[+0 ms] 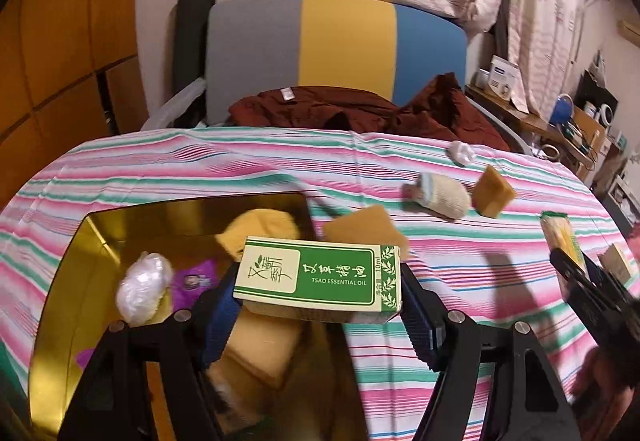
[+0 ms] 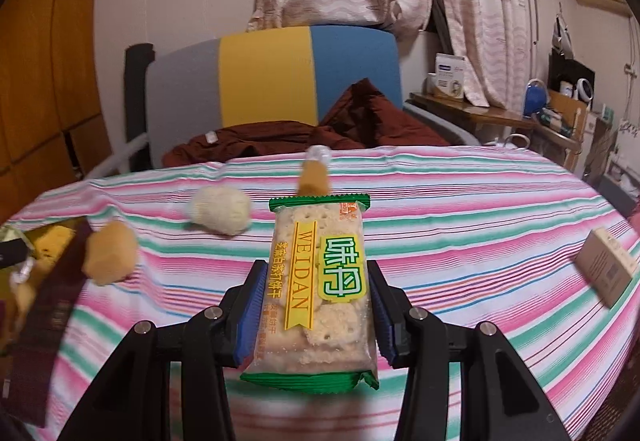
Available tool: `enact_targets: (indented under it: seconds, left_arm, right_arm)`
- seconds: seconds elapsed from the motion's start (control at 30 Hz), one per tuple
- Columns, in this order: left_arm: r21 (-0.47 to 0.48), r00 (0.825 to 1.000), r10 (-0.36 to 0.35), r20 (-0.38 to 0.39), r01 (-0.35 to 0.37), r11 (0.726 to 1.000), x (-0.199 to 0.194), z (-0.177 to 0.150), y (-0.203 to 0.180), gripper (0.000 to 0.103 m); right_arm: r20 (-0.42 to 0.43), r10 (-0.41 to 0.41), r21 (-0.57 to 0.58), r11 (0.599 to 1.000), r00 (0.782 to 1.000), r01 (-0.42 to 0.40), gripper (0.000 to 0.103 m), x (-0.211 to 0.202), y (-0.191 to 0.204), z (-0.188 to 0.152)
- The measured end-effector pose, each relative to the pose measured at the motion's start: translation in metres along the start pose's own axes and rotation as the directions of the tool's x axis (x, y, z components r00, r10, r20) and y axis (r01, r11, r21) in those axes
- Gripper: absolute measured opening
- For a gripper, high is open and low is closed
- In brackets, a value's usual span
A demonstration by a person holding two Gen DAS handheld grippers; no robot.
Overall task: Organize objects
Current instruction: 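Lower the green box into the gold tray and open the left gripper while the right carries WEIDAN pack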
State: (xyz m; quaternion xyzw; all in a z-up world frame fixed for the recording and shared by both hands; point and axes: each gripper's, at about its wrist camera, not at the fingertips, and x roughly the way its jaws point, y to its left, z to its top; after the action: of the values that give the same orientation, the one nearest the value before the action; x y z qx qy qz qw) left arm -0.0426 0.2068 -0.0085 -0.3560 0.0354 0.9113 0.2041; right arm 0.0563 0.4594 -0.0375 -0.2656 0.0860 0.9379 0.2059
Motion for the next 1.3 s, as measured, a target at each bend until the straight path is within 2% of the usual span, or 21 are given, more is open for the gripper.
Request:
enact_targets:
  seconds: [0.2, 0.33, 0.5, 0.67, 1.03, 1.13, 1.2, 1.3]
  left_arm:
    - [-0.052, 1.0, 0.011, -0.02, -0.012, 0.999, 0.004, 0.0, 0.03, 0.073]
    - [-0.083, 0.999, 0.02, -0.049, -0.024, 0.996, 0.011, 0.001, 0.048, 0.073]
    - [-0.11, 0.991, 0.035, -0.127, -0.05, 0.993, 0.031, 0.007, 0.07, 0.073]
    - [-0.15, 0.985, 0.033, -0.172, -0.059, 0.987, 0.05, 0.015, 0.088, 0.073]
    - [-0.241, 0.976, 0.028, -0.218, -0.081, 0.967, 0.072, 0.017, 0.115, 0.077]
    - [-0.252, 0.977, 0.026, -0.211, -0.08, 0.964, 0.071, 0.014, 0.119, 0.083]
    - [-0.26, 0.979, 0.031, -0.202, -0.084, 0.962, 0.068, 0.013, 0.12, 0.091]
    - [-0.258, 0.977, 0.079, -0.199, -0.13, 0.957, 0.066, 0.013, 0.127, 0.093]
  right_arm:
    - [0.009, 0.102, 0.006, 0.995, 0.995, -0.102, 0.048, -0.023, 0.035, 0.002]
    - [0.001, 0.18, 0.011, 0.984, 0.984, -0.18, 0.048, -0.036, 0.059, 0.004]
    - [-0.013, 0.25, 0.003, 0.968, 0.968, -0.25, 0.048, -0.048, 0.087, 0.004]
    - [-0.019, 0.307, -0.041, 0.951, 0.951, -0.308, 0.048, -0.061, 0.117, 0.006]
    - [-0.077, 0.367, -0.071, 0.925, 0.927, -0.373, 0.048, -0.059, 0.147, -0.003]
    - [-0.097, 0.376, -0.071, 0.921, 0.922, -0.383, 0.048, -0.055, 0.151, -0.006]
    - [-0.104, 0.379, -0.073, 0.919, 0.92, -0.387, 0.048, -0.053, 0.153, -0.007]
    - [-0.109, 0.385, -0.073, 0.916, 0.916, -0.394, 0.048, -0.052, 0.156, -0.009]
